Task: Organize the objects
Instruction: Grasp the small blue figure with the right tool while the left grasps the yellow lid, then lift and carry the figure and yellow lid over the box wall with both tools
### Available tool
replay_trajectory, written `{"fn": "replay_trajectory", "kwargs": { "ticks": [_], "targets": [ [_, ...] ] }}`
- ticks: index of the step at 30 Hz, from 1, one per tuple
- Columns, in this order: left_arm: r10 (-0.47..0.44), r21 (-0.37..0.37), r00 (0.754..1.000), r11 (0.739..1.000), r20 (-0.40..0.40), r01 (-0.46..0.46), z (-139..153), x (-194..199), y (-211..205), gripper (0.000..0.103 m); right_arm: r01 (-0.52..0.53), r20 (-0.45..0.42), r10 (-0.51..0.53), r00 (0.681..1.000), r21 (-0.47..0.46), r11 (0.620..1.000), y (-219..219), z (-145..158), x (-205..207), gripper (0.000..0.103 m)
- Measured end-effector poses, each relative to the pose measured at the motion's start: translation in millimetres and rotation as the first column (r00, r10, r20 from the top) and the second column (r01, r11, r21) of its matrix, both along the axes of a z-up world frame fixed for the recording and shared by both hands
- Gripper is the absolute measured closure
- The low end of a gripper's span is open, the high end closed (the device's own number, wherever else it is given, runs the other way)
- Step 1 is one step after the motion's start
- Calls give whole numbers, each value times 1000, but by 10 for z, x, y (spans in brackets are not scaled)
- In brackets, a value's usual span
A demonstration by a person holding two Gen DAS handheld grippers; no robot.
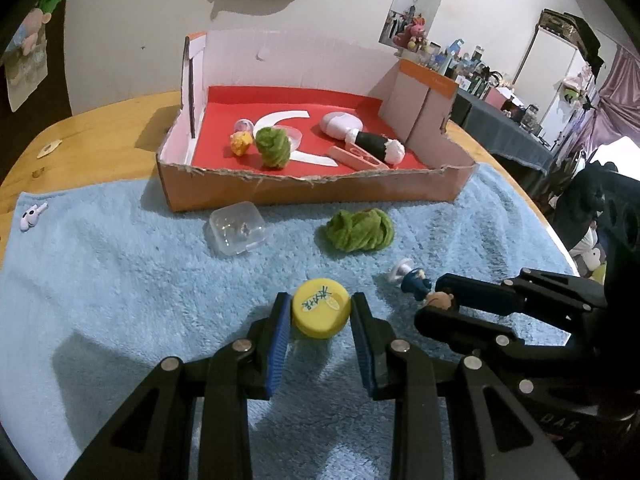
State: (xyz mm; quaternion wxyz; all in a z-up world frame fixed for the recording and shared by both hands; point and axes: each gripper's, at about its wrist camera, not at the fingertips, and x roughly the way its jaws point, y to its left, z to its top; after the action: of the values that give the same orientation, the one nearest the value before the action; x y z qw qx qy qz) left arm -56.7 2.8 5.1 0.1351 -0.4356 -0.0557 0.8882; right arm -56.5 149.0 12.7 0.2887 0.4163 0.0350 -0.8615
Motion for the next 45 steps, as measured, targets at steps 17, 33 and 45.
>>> {"fn": "replay_trajectory", "kwargs": {
  "ticks": [17,33,45],
  "targets": [
    [11,17,999,1000,-43,-10,187,21,-62,71,-19,-46,18,999,-14,1000,-47,169,52,74],
    [16,22,997,1000,-80,-15,357,-29,-86,71,-26,-97,24,995,-25,999,-48,398,59,74],
    [7,17,995,1000,-102,-5,488,-149,-61,71,-22,-129,19,991,-24,999,-20,567,-46,74]
  ]
}}
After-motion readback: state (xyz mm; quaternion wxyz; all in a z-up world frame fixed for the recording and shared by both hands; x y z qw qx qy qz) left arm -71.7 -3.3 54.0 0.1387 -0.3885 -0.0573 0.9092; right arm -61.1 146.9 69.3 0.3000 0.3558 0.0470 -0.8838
